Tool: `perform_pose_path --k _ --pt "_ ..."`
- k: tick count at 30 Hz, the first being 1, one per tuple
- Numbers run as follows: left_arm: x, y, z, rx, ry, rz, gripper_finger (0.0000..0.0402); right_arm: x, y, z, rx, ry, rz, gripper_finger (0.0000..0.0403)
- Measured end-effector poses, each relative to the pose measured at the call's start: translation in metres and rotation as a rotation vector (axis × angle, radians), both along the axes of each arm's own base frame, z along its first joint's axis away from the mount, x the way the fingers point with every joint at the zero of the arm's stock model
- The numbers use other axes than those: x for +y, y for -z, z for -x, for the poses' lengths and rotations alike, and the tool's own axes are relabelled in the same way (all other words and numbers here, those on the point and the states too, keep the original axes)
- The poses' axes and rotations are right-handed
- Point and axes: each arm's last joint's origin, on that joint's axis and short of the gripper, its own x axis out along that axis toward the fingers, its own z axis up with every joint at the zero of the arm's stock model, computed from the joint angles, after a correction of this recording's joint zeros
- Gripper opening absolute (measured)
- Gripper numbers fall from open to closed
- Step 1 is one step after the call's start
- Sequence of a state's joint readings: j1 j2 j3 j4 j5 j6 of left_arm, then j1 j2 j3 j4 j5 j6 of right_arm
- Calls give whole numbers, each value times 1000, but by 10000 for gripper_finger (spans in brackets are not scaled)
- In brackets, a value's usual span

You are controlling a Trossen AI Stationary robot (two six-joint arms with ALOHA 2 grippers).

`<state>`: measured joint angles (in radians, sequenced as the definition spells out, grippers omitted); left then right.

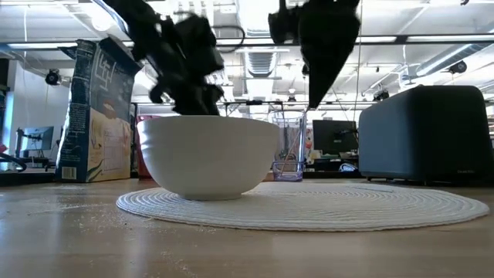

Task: Arrange a breakfast setting
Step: Put the brown plate on the tablemat to the right of the white bowl

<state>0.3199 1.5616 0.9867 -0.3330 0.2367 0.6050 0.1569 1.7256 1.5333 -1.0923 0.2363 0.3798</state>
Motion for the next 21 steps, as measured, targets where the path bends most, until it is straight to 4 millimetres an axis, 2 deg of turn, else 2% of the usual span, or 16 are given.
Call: perform_pose_path --k 5,12,15,21 --pt "39 18 -2 -74 -13 107 131 -29 -2 0 30 5 34 70" --pt "87 40 1 -8 -188 122 131 -47 -2 0 38 35 34 70" --pt "97 47 -5 60 -218 140 131 -48 -2 0 37 43 31 70" --pt "103 60 -16 140 -218 184 131 -48 -2 0 33 65 16 70"
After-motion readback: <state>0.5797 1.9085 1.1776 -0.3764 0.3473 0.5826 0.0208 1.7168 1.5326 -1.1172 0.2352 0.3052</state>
